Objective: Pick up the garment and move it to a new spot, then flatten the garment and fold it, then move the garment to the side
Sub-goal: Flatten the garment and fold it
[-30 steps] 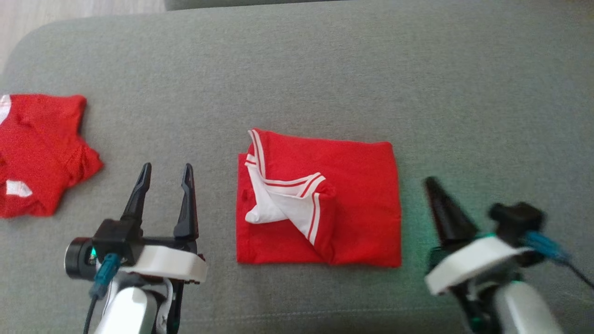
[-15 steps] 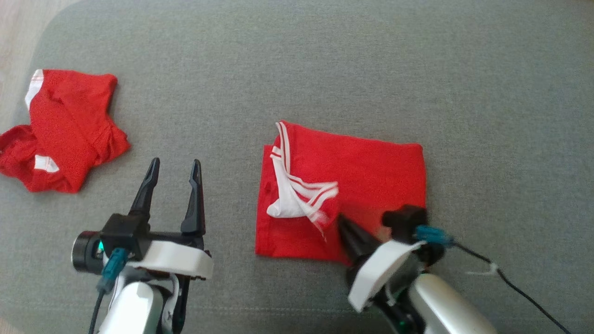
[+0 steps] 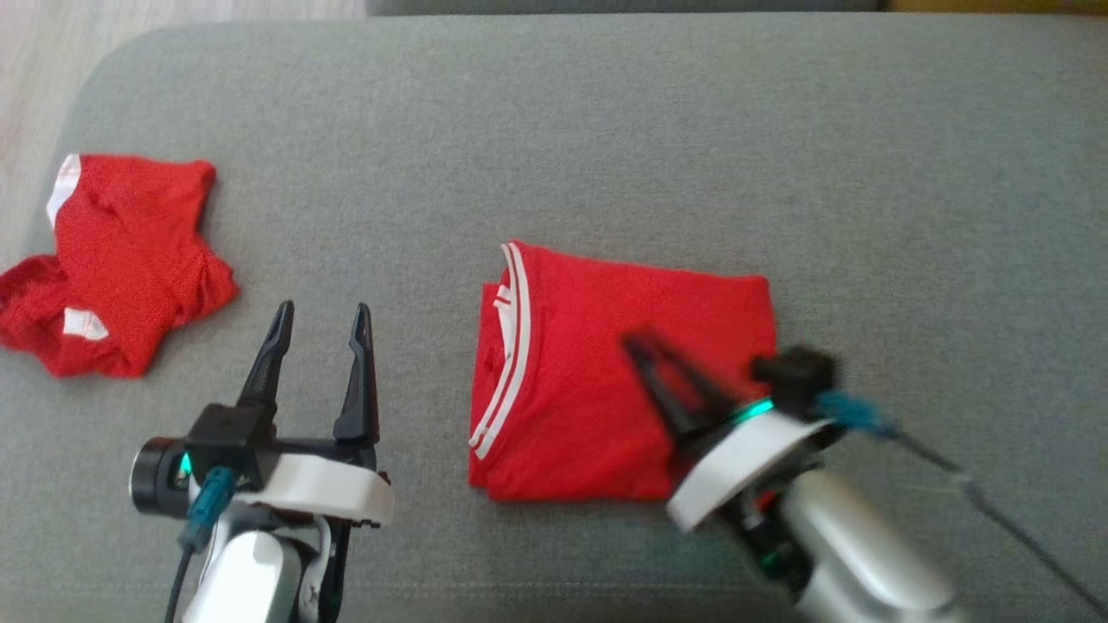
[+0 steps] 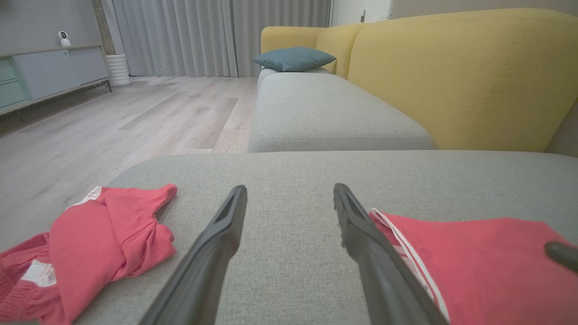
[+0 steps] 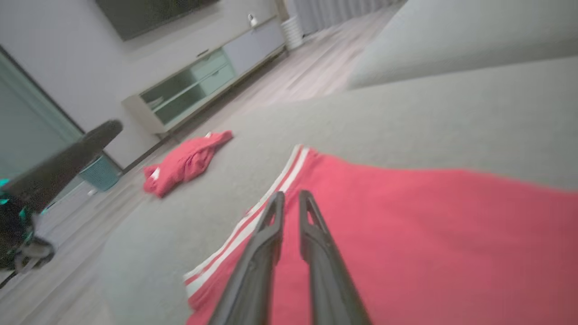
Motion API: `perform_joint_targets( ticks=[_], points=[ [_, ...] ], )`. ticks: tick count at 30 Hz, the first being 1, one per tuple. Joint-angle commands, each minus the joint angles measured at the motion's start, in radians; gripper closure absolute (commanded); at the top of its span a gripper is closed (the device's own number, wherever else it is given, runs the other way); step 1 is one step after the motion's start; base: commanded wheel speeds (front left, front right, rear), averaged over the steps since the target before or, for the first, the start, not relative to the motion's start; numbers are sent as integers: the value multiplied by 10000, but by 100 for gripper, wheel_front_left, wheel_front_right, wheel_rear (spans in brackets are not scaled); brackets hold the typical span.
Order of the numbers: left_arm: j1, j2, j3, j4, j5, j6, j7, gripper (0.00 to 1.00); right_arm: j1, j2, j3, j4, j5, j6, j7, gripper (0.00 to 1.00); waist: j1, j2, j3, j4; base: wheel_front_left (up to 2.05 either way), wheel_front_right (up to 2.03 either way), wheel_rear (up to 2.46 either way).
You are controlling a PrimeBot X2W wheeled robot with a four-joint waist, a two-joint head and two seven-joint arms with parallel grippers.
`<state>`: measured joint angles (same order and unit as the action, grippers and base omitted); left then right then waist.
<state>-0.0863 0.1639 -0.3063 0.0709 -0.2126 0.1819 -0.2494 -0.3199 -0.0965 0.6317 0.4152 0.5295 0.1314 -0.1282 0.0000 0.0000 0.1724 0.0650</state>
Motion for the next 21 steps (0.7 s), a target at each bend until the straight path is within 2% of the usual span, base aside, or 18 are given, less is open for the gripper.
perform_joint_targets(
  ticks=[1, 6, 11, 16, 21],
  points=[
    [-180, 217, 420, -328, 65, 64, -116, 0, -97, -175, -427, -453, -208, -7, -280, 0, 0, 0, -123, -109, 0, 0, 0],
    [-27, 364, 495, -409, 85, 140, -117, 0, 591, -635, -2773, -1286, -1066, -7, -471, 0, 0, 0, -393, -323, 0, 0, 0],
    [193, 562, 578, -491, 118, 228, -99, 0, 1533, -780, -4594, -2652, -1950, -7, 106, 0, 0, 0, -670, -547, 0, 0, 0],
    [486, 758, 596, -536, 128, 240, -77, 0, 2536, -585, -5425, -3912, -2368, -7, 934, 0, 0, 0, -995, -702, 0, 0, 0],
    [776, 884, 570, -612, 132, 261, -7, 0, 3229, -351, -5773, -4583, -2520, -7, 1440, 0, 0, 0, -1256, -752, 0, 0, 0]
  ],
)
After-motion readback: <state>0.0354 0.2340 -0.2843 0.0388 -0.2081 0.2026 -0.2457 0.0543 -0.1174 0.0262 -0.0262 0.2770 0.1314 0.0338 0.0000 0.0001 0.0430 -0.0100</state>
